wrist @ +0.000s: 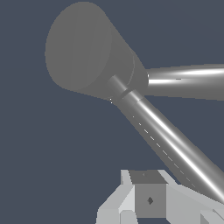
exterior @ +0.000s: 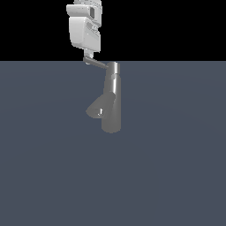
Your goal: Turn on the faucet by rotating a designated handle.
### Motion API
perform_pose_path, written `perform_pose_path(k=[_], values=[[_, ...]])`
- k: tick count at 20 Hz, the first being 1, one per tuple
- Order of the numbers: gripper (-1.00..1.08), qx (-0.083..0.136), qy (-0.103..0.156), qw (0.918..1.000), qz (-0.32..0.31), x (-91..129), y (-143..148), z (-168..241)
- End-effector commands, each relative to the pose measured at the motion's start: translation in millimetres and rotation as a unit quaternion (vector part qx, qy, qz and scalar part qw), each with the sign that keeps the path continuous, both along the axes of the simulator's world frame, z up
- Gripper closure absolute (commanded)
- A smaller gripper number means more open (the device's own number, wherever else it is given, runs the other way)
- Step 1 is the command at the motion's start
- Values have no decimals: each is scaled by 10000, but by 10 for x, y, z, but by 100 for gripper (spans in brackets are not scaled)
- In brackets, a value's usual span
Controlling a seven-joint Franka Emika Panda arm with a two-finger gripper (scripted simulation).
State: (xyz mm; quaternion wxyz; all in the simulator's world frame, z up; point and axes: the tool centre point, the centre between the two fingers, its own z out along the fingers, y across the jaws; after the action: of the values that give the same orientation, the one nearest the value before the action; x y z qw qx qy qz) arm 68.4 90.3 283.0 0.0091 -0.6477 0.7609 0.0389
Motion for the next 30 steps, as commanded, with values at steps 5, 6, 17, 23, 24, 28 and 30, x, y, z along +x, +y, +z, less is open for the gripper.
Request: perform_pose_path(k=[5, 6, 17, 23, 24, 28, 30], values=[[108, -4, 40, 10000, 7, -189, -109, 53], [108, -4, 44, 10000, 10, -216, -122, 62], [108, 3, 78, 10000, 46, -522, -278, 161], [108, 13, 48, 10000, 81, -576, -325, 205], [108, 12, 51, 10000, 79, -589, -382, 204], [108, 11, 61, 10000, 74, -641, -614, 202], [108, 10, 68, 10000, 71, -668, -734, 200]])
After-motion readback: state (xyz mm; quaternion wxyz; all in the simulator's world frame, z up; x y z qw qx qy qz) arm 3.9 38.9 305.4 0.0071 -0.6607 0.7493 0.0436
